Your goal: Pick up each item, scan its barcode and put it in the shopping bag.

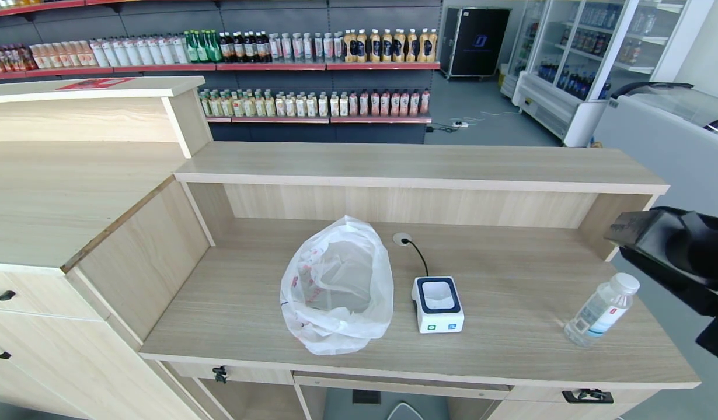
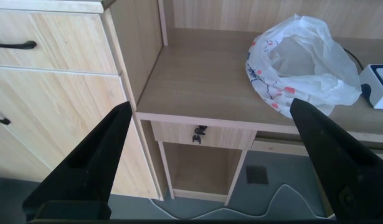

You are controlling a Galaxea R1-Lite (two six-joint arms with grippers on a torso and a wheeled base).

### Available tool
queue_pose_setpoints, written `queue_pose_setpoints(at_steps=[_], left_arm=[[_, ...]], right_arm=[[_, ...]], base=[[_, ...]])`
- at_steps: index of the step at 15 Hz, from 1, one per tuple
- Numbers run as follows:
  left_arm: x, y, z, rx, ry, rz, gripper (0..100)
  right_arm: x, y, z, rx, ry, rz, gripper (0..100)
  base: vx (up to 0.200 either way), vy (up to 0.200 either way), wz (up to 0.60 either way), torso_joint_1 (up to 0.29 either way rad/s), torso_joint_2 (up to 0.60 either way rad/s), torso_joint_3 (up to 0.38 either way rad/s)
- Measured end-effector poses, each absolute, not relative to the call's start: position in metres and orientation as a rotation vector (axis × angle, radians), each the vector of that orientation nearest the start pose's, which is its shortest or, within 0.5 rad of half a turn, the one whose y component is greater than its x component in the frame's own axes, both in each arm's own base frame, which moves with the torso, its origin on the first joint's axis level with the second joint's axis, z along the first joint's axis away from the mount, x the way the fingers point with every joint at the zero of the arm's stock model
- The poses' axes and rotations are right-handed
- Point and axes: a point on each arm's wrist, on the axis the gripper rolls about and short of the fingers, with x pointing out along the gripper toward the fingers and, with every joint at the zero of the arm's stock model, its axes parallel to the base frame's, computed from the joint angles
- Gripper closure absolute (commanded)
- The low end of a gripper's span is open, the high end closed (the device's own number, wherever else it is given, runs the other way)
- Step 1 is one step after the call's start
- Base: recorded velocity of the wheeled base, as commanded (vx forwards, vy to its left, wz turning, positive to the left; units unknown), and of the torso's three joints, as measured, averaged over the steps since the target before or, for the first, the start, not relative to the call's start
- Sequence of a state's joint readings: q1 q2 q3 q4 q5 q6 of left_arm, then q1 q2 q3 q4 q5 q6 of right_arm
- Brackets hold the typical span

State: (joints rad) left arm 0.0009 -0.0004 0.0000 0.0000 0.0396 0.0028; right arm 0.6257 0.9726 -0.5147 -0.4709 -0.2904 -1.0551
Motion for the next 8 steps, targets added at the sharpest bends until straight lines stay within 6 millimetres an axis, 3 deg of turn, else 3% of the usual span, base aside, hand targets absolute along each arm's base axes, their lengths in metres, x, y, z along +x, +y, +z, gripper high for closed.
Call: queue_pose_setpoints(at_steps=[5,8], left_arm=[[-0.023,0.001,0.075,0.003,0.0,0.041,0],[-0.023,0.001,0.075,0.003,0.0,0.041,0]], right_arm=[[0.108,0.05,0.225,-0.402,0.406,-0.01,100],[0.128,0.037,0.242,-0.175,0.514,-0.126,100]], base=[[0.0,0.0,0.0,0.0,0.0,0.0],[0.0,0.0,0.0,0.0,0.0,0.0]])
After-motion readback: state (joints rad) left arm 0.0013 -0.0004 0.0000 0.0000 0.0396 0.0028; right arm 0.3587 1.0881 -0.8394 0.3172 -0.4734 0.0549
